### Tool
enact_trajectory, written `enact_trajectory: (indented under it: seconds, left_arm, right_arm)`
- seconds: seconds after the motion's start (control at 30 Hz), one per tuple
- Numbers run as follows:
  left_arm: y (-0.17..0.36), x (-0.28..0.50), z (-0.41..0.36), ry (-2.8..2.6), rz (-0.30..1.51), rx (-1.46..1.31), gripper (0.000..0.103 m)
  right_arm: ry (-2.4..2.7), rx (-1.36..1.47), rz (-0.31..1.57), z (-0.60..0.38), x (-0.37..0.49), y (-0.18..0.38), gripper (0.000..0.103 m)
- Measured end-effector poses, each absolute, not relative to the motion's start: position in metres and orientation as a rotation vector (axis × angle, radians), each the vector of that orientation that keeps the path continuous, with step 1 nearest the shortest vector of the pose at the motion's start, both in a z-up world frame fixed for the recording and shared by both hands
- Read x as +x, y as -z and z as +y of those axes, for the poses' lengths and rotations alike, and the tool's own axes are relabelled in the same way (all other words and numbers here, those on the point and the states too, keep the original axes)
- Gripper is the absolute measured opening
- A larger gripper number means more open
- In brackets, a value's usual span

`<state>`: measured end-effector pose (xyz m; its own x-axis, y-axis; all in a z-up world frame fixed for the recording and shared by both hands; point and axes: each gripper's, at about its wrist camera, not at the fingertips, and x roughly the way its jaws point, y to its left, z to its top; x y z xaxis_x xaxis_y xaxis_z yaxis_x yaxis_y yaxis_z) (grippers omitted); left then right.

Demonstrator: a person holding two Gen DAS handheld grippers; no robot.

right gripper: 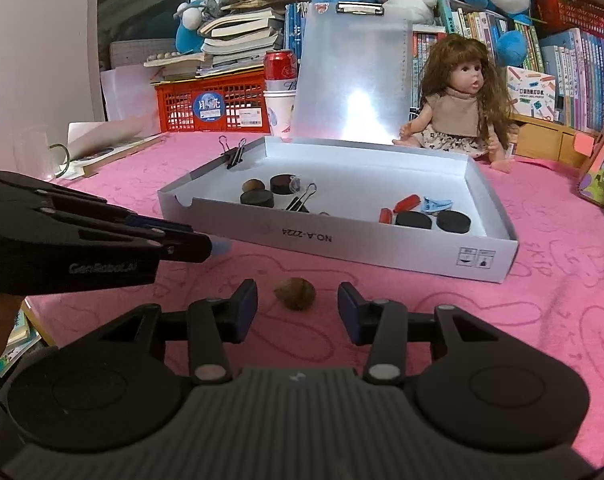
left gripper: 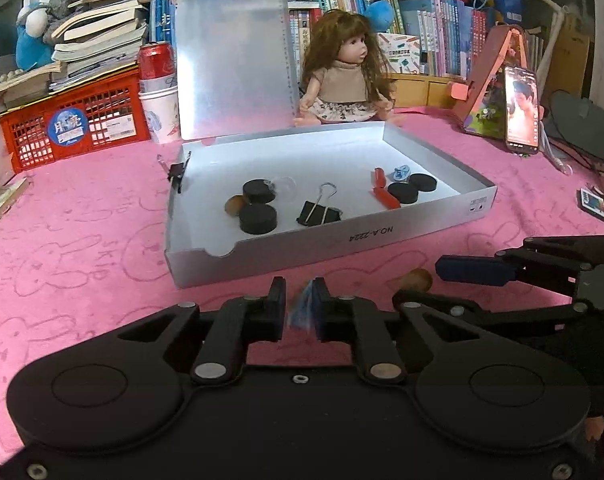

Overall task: Organize rigid objects
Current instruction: 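Grasp the blue hair clip with the left gripper while the right gripper grasps the brown nut, then carry the blue hair clip and brown nut over the white box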

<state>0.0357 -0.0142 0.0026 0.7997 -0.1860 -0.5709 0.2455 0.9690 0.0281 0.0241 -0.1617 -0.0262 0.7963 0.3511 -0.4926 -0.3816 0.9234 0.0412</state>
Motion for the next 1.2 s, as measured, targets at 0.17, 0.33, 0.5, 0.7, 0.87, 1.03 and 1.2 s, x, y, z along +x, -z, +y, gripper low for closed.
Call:
enact_trajectory:
  seconds: [0.17, 0.33, 0.5, 0.7, 0.87, 1.03, 1.2]
  left_arm:
    - [-0.001, 0.03, -0.015, 0.225, 0.596, 0.139, 0.017]
    - [0.001, 0.028, -0.013, 0.213, 0.596, 0.148, 0.026]
    - [0.002, 0.023, -0.008, 0.223, 0.618, 0.159, 0.032]
    - [0.007, 0.026, -0.004, 0.175, 0.631, 0.176, 0.034]
    - [0.001, 0.025, 0.003, 0.185, 0.619, 0.13, 0.034]
    - [-0.001, 0.02, -0.006, 0.242, 0.604, 0.148, 0.039]
    - [0.007, 0.028, -0.011, 0.207, 0.628, 0.173, 0.04]
  right_arm:
    - [-0.371, -0.071, 0.513, -0.159, 0.024, 0.027, 0.028]
    - [-0.345, -0.076, 0.498, -0.163, 0.022, 0.025, 0.028]
    - [-0.321, -0.052, 0.501, -0.17, 0.024, 0.024, 0.028]
    - [-0.309, -0.045, 0.494, -0.172, 0.024, 0.024, 0.028]
    - [-0.3, -0.045, 0.49, -0.174, 0.023, 0.023, 0.028]
    - [-0.29, -0.037, 0.491, -0.177, 0.025, 0.023, 0.028]
    - [-0.288, -0.036, 0.492, -0.177, 0.024, 0.023, 0.029]
